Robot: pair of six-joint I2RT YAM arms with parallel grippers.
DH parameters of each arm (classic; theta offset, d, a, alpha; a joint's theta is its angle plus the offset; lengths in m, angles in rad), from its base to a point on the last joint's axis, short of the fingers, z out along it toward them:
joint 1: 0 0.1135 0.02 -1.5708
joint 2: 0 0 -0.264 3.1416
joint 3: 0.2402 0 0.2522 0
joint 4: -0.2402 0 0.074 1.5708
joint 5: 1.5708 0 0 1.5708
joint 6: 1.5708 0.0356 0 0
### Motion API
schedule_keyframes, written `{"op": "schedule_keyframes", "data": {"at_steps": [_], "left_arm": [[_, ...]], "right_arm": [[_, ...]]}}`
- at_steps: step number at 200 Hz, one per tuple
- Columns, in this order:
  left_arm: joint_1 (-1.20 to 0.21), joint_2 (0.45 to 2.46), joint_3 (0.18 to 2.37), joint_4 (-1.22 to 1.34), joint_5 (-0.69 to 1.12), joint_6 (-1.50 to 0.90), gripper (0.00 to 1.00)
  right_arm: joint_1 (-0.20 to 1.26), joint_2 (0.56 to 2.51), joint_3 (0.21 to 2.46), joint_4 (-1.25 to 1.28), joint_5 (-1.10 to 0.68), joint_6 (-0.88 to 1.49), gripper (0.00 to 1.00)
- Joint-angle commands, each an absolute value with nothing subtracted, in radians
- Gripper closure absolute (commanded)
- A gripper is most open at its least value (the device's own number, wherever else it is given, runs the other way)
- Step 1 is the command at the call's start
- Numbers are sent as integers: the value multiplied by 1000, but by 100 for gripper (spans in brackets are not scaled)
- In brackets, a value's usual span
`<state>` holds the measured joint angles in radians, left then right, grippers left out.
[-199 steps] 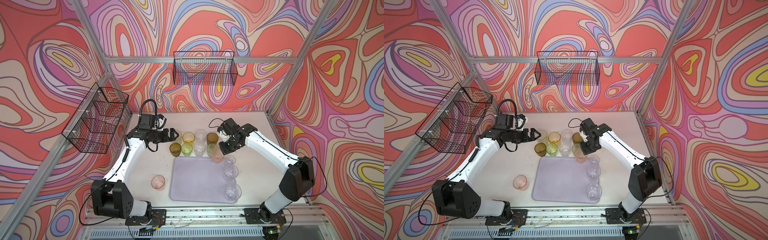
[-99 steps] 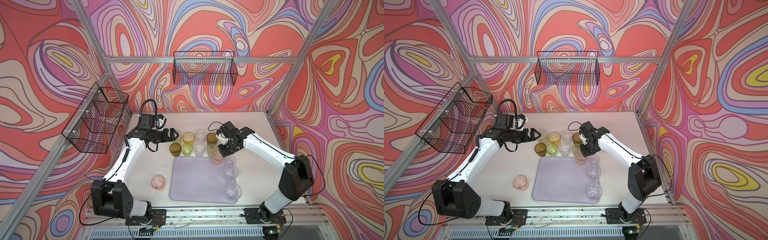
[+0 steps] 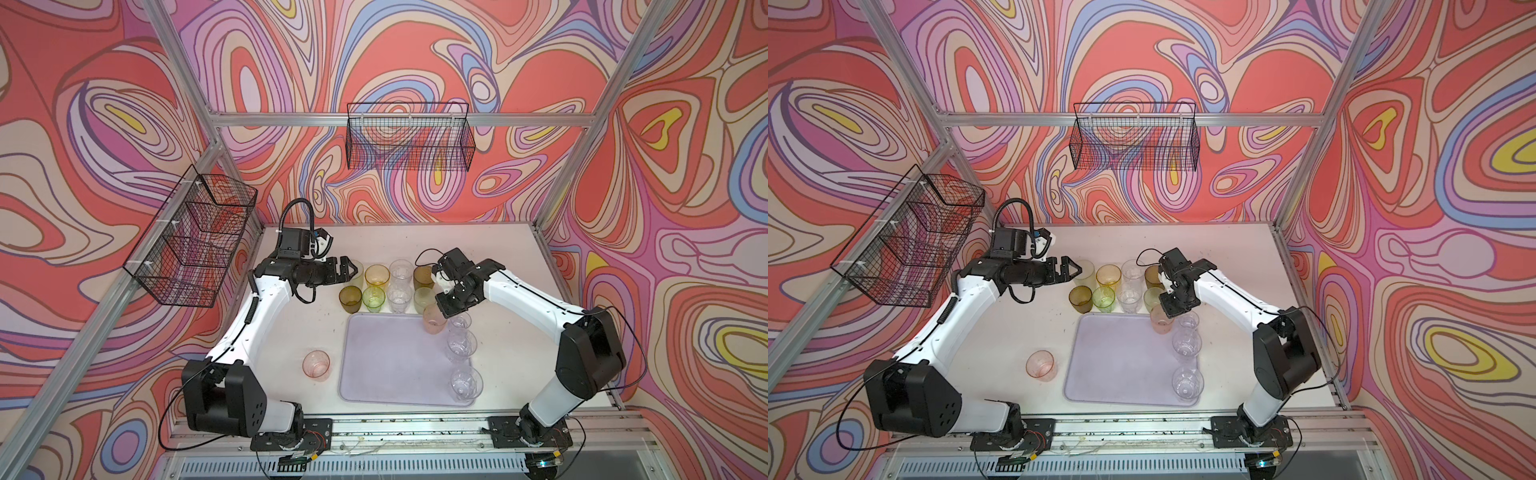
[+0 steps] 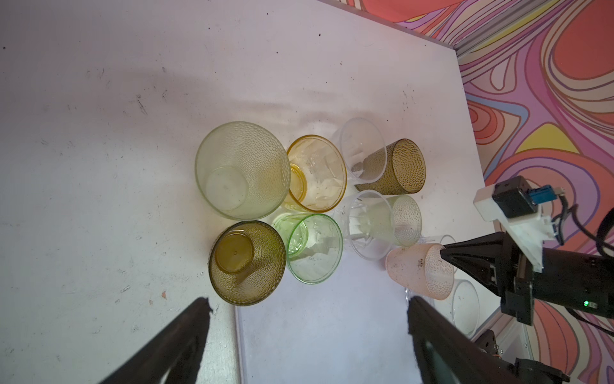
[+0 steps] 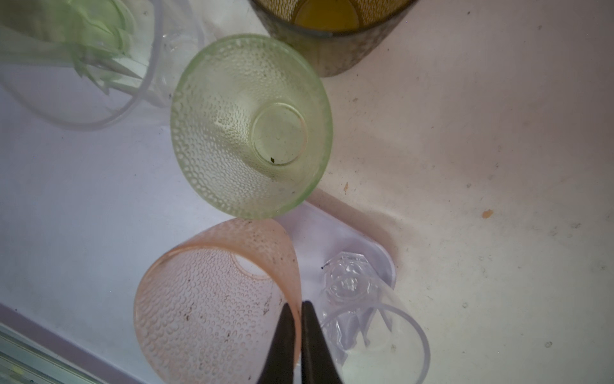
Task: Place the glasses into the tray
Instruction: Place the glass on the tray.
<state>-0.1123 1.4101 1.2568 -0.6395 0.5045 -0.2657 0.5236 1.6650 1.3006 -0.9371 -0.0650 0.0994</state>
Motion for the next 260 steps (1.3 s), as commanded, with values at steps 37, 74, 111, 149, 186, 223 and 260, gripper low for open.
{"op": "schedule_keyframes", "data": {"at_steps": [37, 74, 111, 149, 186, 223, 260], "left_arm": [[-116, 1422, 1270, -658, 505, -262, 5], [-117, 1424, 1272, -656, 506, -264, 5], [-116, 1425, 1272, -658, 505, -262, 5], [-117, 1424, 1272, -658, 500, -261, 5], [-117, 1426, 1272, -658, 502, -261, 5], [-117, 1427, 1272, -658, 503, -259, 5], [-116, 1427, 1272, -658, 505, -259, 5]], "right_arm": [[528, 1692, 1280, -898, -44, 89, 100], [529, 1697, 1273, -892, -37, 84, 100], [529, 1703, 1272, -895, -41, 77, 100], [531, 1707, 1270, -898, -33, 71, 100], [532, 1715, 1266, -898, -27, 69, 100], [534, 1712, 1265, -899, -18, 69, 100], [535, 1709, 1278, -909, -9, 66, 97]]}}
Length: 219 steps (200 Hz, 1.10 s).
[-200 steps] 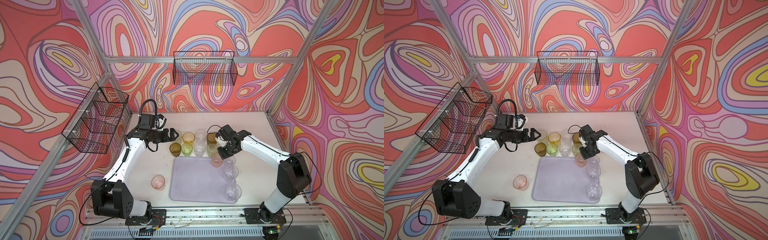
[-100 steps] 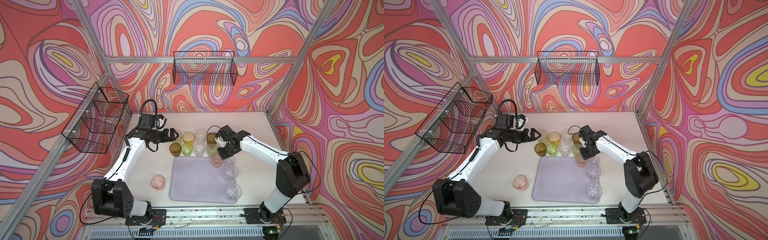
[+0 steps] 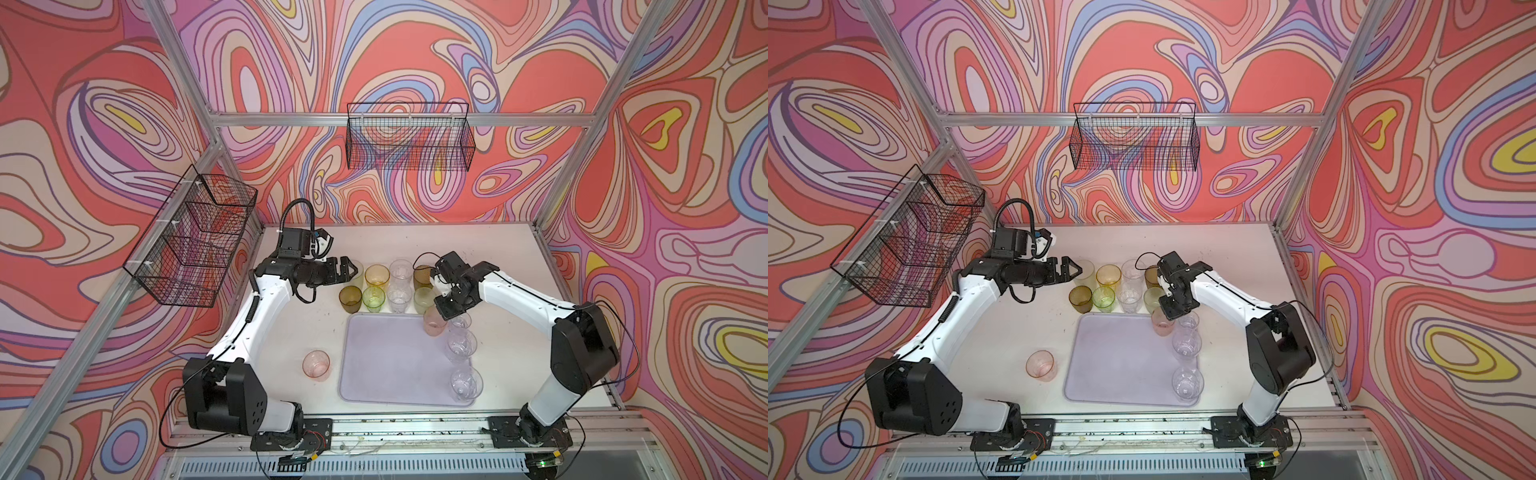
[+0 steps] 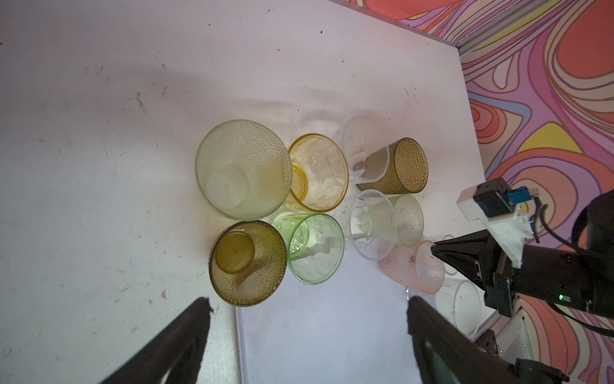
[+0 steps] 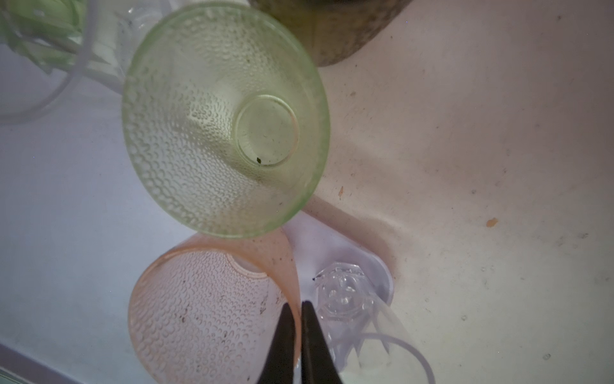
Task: Place the glasses into the tray
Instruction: Place the glass on the tray.
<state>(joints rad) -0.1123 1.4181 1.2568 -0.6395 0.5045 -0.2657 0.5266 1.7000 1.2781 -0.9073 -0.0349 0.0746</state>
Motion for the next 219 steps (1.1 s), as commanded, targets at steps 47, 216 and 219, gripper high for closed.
{"op": "schedule_keyframes", "data": {"at_steps": [47, 216, 219], "left_arm": [[-117, 1424, 1273, -660, 501, -258, 5], [-116, 1420, 1279, -672, 494, -249, 5], [-117, 1419, 1279, -672, 494, -249, 5]], "right_arm": [[535, 1707, 1322, -945, 1, 60, 84], [628, 1807, 1561, -967, 11, 96, 68], [630, 1809, 1561, -964, 9, 96, 68]]}}
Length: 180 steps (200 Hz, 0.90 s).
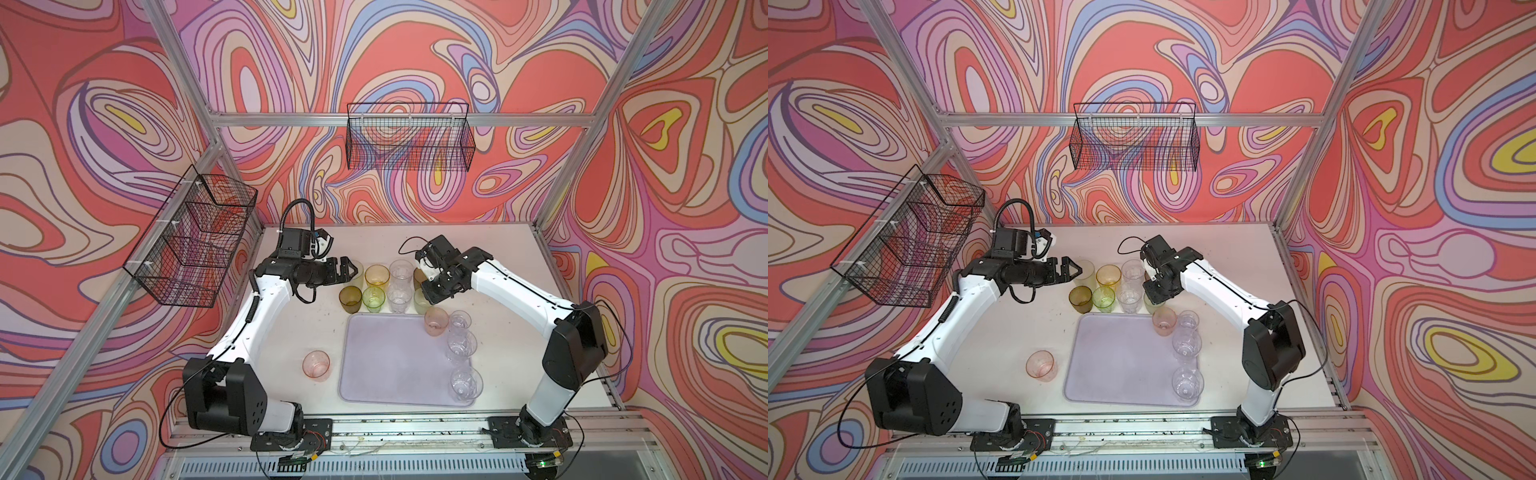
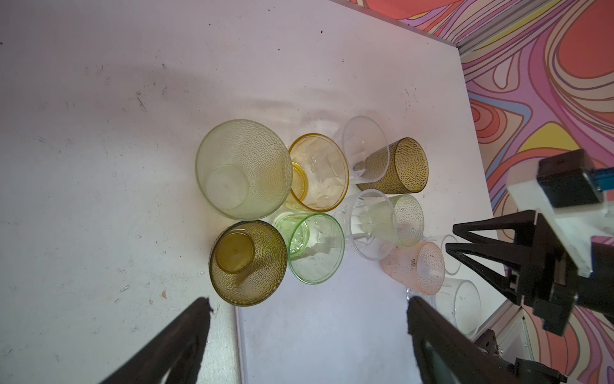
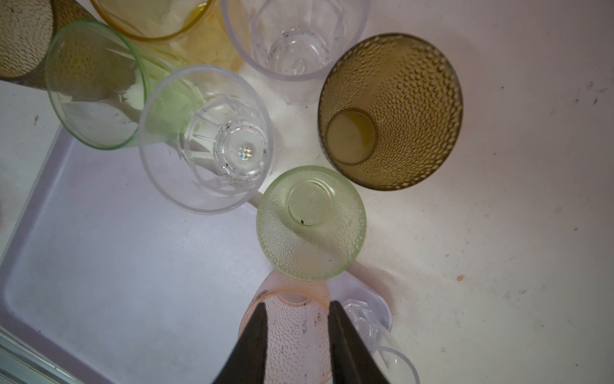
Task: Place the glasses into the tray
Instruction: Place the glass on the tray, then pick up the glass from the center of the table.
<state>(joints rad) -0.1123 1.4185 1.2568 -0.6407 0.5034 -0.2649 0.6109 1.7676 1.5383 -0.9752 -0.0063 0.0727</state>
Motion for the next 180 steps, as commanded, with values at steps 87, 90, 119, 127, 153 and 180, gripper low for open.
{"op": "schedule_keyframes", "data": {"at_steps": [87, 90, 119, 127, 153, 180], "left_arm": [[-116, 1420, 1278, -675, 494, -249, 5], [-117, 1420, 1278, -675, 495, -249, 5], [-116, 1423, 1278, -676, 500, -249, 5], [-116, 1426, 1279, -676, 510, -251, 5], [-115, 1433, 1282, -676, 525, -255, 5], [-116, 1430, 1281, -673, 526, -253, 5]], "right_arm": [[667, 1875, 1558, -907, -4, 123, 71], [667, 1877, 1556, -906, -2, 122, 71], [669, 1889, 1549, -889, 0, 121, 73], [669, 1894, 1551, -886, 0, 121, 74], [670, 1908, 1554, -881, 1, 121, 75], [672, 1922, 1550, -881, 12, 118, 76]]}}
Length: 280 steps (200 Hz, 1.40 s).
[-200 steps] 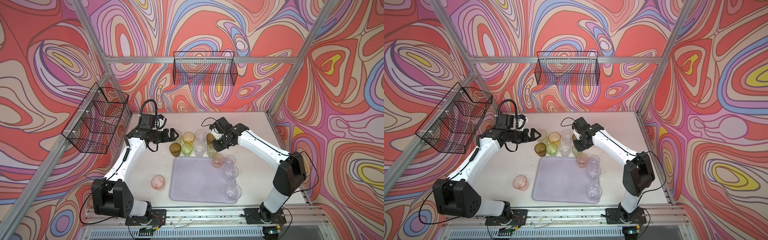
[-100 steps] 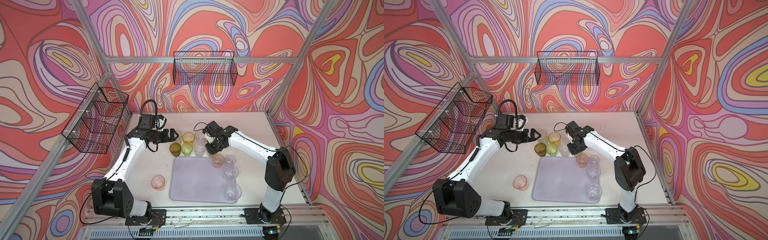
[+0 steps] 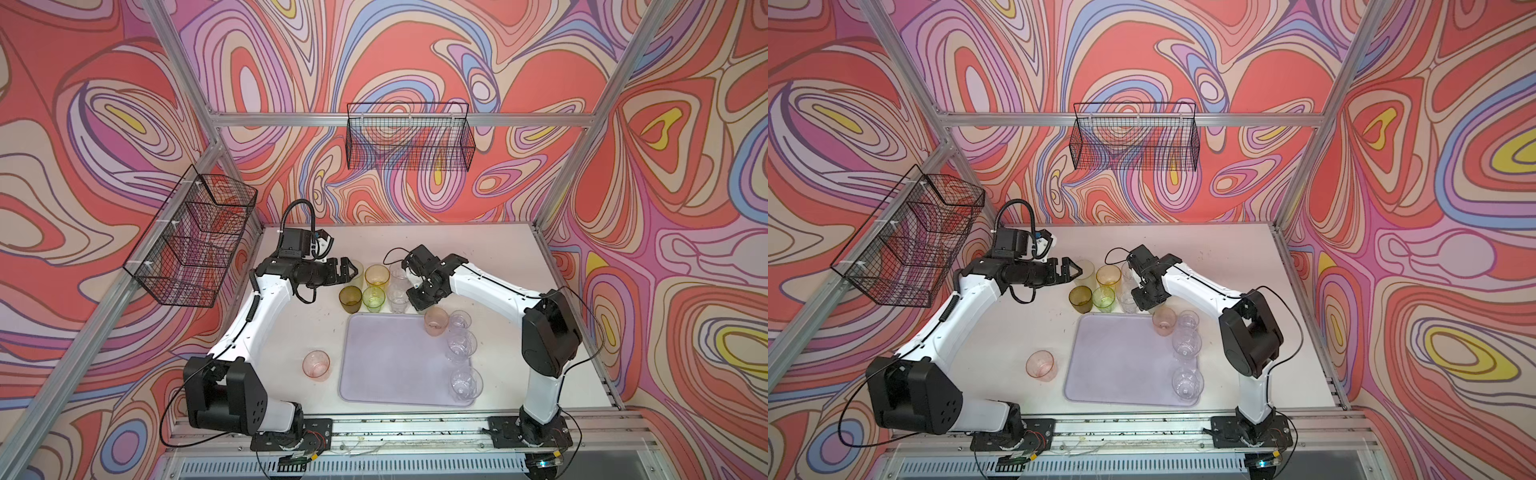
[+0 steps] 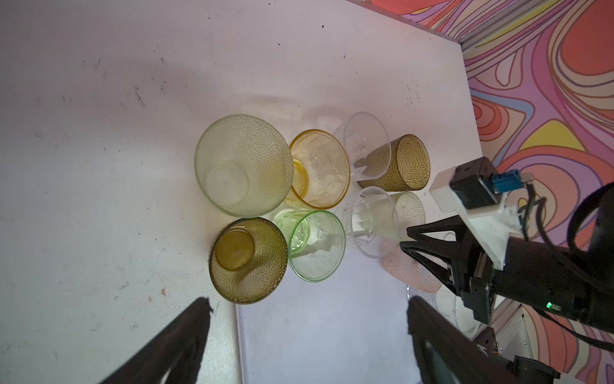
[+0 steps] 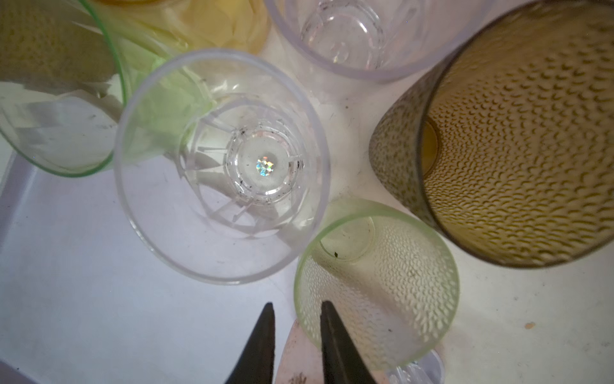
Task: Place the glasses into the tray
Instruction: Pick up the glass from the center of the table.
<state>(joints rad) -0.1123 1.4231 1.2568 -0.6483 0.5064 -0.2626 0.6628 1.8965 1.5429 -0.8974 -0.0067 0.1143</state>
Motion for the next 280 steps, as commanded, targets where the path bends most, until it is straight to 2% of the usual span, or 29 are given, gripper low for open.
{"op": "schedule_keyframes", "data": {"at_steps": [1, 120, 280], "left_arm": [[-116, 1430, 1281, -673, 527, -253, 5], [-117, 1423, 1279, -673, 510, -250, 5], [-117, 1423, 1279, -677, 502, -249, 5]], "right_arm": [[672, 1922, 1551, -881, 11, 119, 76], [675, 1954, 1543, -868, 32, 112, 79], [675, 1933, 1546, -867, 49, 101, 91]]}}
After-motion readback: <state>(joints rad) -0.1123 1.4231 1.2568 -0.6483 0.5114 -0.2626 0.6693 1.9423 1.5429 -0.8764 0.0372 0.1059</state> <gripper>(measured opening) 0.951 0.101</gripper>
